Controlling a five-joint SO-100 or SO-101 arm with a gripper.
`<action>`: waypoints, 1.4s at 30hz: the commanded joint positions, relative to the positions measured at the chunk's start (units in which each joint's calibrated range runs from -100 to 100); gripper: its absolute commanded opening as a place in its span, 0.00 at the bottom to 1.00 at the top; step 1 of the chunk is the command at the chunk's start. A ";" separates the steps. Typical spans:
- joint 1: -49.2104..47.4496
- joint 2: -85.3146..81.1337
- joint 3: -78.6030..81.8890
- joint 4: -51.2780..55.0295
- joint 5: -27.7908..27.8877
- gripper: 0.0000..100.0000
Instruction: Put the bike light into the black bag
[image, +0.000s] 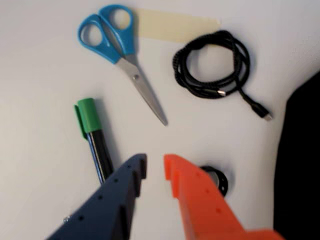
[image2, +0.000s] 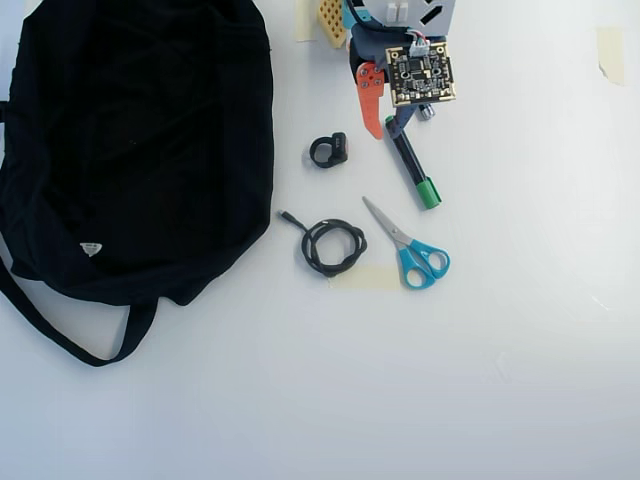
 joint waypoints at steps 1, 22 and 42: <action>1.80 -2.77 -1.49 3.31 -0.24 0.05; 7.94 -1.69 12.16 8.74 0.23 0.05; 8.76 -1.61 26.27 -9.43 2.75 0.06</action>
